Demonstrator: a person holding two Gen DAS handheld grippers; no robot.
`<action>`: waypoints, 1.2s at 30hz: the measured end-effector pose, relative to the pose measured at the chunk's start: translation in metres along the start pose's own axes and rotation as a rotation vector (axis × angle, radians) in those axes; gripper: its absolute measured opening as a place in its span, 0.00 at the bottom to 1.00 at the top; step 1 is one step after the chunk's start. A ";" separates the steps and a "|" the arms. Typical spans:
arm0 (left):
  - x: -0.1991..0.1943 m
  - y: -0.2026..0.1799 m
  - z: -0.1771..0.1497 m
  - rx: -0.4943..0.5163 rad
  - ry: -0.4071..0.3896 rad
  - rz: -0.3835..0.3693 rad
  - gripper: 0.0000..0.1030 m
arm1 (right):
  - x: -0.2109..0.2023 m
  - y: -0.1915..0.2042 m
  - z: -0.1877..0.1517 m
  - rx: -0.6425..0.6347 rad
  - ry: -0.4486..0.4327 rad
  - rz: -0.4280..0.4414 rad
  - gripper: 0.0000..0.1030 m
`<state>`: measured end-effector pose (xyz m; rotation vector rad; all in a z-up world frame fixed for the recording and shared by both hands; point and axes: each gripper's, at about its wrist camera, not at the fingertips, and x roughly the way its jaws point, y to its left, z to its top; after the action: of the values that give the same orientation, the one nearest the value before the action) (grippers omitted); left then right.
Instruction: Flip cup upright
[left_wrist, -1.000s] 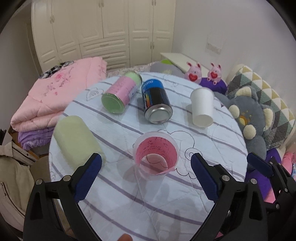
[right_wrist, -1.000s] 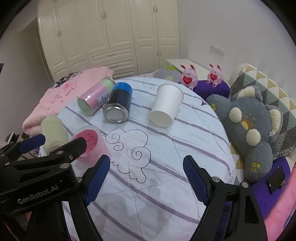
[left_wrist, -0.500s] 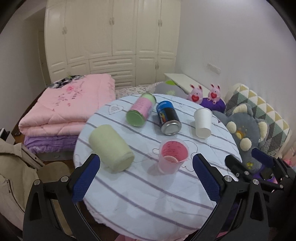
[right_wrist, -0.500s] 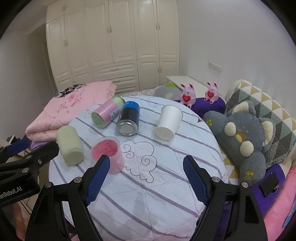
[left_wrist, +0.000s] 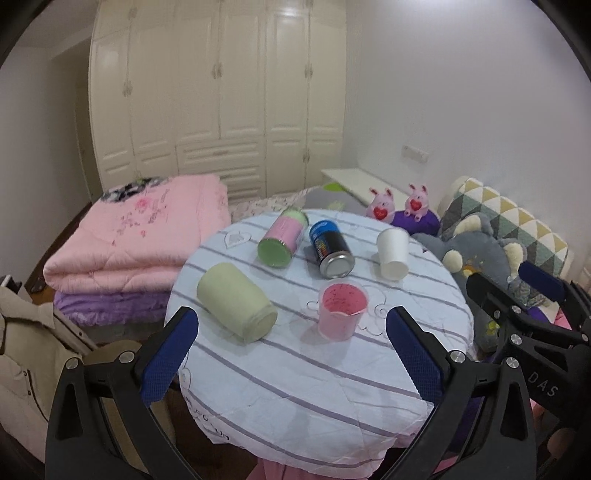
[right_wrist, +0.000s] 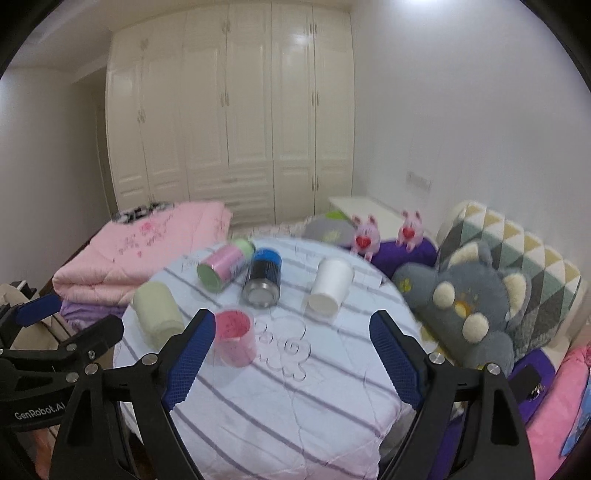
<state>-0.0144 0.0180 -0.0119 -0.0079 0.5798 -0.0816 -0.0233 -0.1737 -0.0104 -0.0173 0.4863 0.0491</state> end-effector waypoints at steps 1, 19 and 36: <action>-0.002 -0.001 0.000 0.003 -0.006 -0.003 1.00 | -0.003 0.000 0.000 -0.003 -0.016 -0.002 0.85; -0.015 -0.013 -0.003 0.008 -0.045 -0.001 1.00 | -0.022 -0.018 -0.005 0.021 -0.104 0.017 0.94; -0.010 -0.023 0.002 0.017 -0.094 0.033 1.00 | -0.015 -0.020 -0.006 0.016 -0.102 0.034 0.94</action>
<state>-0.0230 -0.0044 -0.0037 0.0145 0.4848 -0.0534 -0.0378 -0.1948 -0.0084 0.0092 0.3850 0.0790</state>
